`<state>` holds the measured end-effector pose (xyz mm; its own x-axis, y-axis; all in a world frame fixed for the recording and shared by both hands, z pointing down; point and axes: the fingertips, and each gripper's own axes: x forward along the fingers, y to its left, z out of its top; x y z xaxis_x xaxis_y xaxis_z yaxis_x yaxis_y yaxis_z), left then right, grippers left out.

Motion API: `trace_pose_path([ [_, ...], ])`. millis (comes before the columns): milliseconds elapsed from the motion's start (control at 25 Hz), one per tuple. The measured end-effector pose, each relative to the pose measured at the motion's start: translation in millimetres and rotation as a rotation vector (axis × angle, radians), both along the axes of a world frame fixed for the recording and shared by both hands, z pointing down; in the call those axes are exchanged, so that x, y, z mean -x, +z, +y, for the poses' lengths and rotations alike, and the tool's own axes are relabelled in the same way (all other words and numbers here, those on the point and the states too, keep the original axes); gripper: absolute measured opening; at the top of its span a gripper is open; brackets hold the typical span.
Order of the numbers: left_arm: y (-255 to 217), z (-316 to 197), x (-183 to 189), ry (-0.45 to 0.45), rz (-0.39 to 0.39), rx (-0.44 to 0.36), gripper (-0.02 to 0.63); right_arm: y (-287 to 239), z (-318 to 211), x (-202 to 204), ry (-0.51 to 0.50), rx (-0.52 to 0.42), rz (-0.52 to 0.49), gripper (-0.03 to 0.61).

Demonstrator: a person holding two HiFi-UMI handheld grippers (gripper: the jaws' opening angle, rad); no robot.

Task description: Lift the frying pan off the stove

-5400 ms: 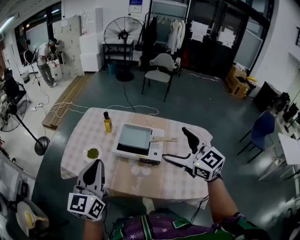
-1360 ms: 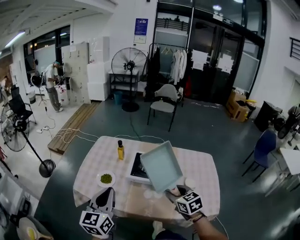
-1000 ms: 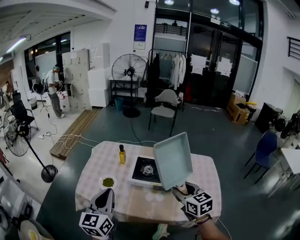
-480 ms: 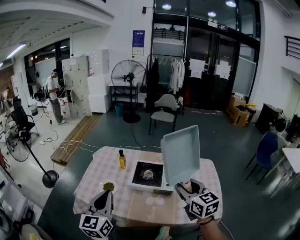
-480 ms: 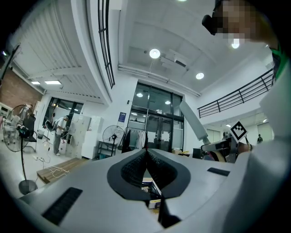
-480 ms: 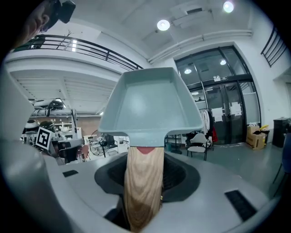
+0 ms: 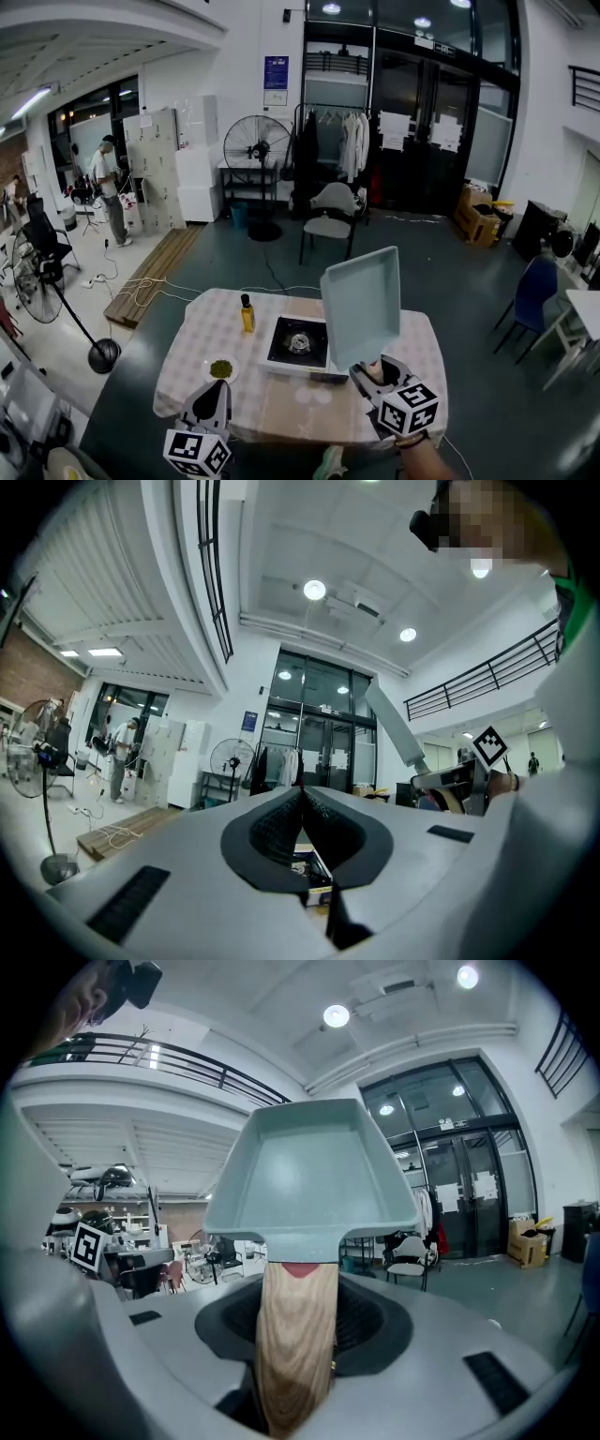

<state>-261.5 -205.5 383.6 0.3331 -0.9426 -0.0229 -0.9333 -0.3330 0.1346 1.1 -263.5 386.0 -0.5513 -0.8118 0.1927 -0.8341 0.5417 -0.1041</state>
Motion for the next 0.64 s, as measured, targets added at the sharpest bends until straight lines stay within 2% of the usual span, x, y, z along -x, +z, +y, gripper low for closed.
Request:
trace_pose_path([
  [640,-5,23,11,-0.014,0.004,-0.002,0.022,-18,18,-1,0.03,-0.019,0.028,0.175],
])
